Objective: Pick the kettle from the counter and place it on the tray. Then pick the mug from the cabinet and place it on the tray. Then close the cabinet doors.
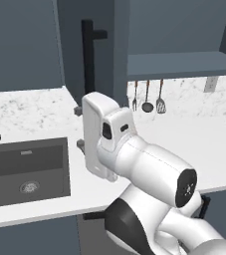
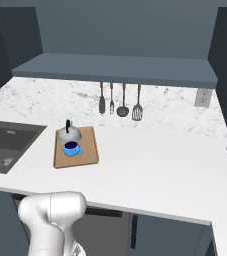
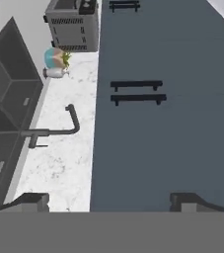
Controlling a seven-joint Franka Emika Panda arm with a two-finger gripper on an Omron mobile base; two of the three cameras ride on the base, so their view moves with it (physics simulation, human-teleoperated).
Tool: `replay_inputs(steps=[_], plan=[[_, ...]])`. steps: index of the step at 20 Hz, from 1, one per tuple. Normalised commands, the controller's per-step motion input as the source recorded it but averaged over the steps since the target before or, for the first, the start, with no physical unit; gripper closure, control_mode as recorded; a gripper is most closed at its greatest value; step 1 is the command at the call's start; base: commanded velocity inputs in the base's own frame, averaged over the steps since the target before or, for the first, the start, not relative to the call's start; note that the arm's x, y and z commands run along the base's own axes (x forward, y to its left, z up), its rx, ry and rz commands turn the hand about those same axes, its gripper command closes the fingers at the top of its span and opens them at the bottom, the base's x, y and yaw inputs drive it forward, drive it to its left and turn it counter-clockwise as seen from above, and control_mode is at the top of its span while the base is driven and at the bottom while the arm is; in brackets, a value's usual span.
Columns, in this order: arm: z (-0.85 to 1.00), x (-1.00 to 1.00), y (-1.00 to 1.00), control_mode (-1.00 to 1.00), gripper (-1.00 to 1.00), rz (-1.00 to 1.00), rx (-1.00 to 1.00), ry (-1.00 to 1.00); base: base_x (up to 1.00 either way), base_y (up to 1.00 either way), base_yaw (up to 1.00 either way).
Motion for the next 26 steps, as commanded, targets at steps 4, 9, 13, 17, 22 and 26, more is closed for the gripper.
replay_inputs(steps=[4,9,13,17,22,26], plan=[[0.00,0.25,-0.72,-1.00,-1.00,-0.20,0.00,0.05,0.00,0.00,0.00],[0.00,0.34,-0.74,-1.00,-1.00,-0.21,0.00,0.05,0.00,0.00,0.00],[0.00,0.36,-0.77,-1.00,-1.00,-0.22,0.00,0.04,0.00,0.00,0.00],[0.00,0.41,-0.78,-1.00,-1.00,-0.22,0.00,0.05,0.00,0.00,0.00],[0.00,0.47,-0.74,-1.00,-1.00,-0.22,0.00,0.09,0.00,0.00,0.00],[0.00,0.55,-0.70,-1.00,-1.00,-0.19,0.00,0.09,0.00,0.00,0.00]])
